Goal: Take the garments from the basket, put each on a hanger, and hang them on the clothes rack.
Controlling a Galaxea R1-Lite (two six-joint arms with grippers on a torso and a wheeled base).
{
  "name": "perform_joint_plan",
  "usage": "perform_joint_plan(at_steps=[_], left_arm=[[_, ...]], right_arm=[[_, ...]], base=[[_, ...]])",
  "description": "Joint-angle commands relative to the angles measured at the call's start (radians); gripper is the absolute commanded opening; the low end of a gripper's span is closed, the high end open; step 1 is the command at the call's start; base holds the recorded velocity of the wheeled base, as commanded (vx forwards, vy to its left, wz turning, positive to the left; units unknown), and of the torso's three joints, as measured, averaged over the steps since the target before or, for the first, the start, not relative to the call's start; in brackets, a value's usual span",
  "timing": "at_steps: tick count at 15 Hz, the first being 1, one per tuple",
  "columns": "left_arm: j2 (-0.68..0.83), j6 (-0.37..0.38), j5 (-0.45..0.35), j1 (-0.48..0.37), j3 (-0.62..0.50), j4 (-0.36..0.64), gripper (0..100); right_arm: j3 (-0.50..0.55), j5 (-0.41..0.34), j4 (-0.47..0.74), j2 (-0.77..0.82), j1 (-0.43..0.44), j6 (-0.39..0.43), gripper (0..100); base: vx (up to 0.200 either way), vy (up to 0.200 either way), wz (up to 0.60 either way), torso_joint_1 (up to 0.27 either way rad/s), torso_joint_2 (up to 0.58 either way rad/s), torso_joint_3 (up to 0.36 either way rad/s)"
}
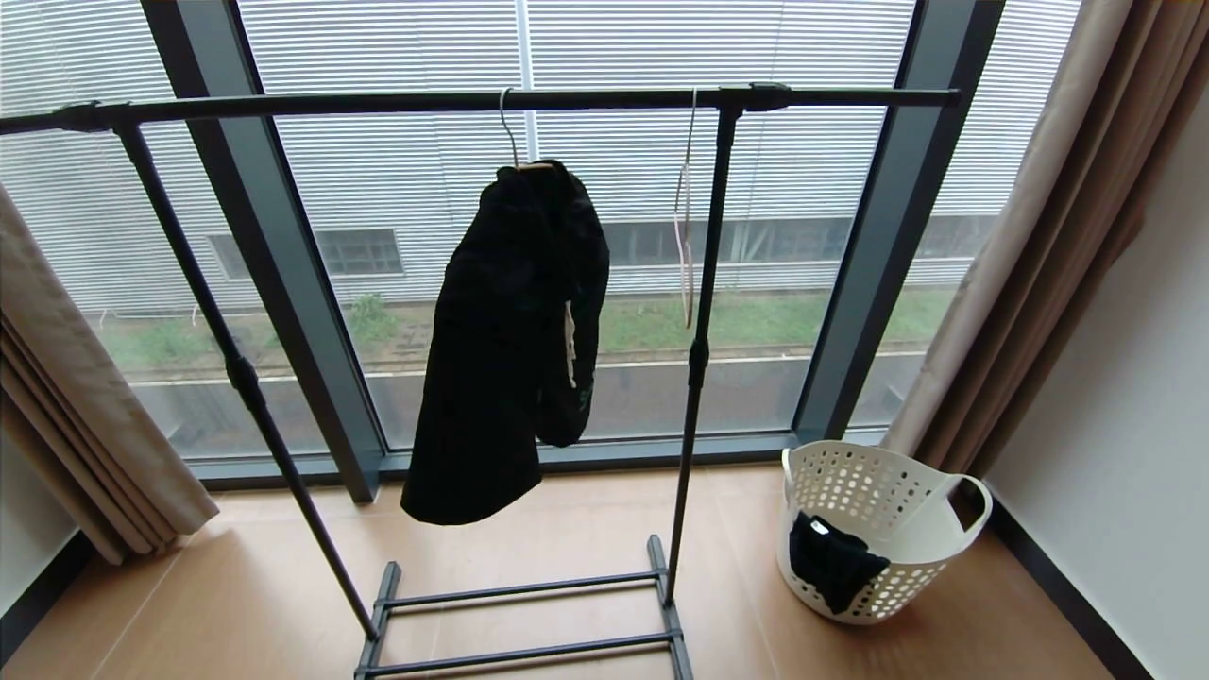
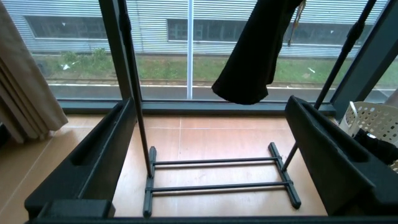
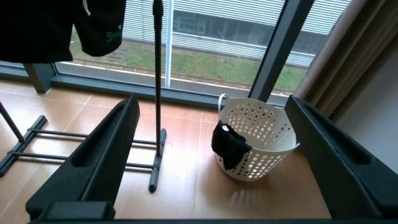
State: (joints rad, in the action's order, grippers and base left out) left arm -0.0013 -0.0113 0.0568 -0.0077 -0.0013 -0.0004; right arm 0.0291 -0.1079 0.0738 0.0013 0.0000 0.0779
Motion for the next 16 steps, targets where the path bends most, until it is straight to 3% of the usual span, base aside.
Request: perform_joint_plan(at_steps=[1,16], left_arm=[[0.001,0.001,0.001,0.0,0.0,-0.001,100],[0.001,-0.001,0.0,0.002,0.0,-0.001,100]], right_arm=[[0.0,-0.001,0.0,0.0,0.0,0.0,100],[0.0,0.0,-0.003,0.0,0.0,0.0,100]], base=[[0.0,0.0,0.0,-0.227,0.52,0.29],[0.0,0.0,0.0,-0.199,0.49,0.287]])
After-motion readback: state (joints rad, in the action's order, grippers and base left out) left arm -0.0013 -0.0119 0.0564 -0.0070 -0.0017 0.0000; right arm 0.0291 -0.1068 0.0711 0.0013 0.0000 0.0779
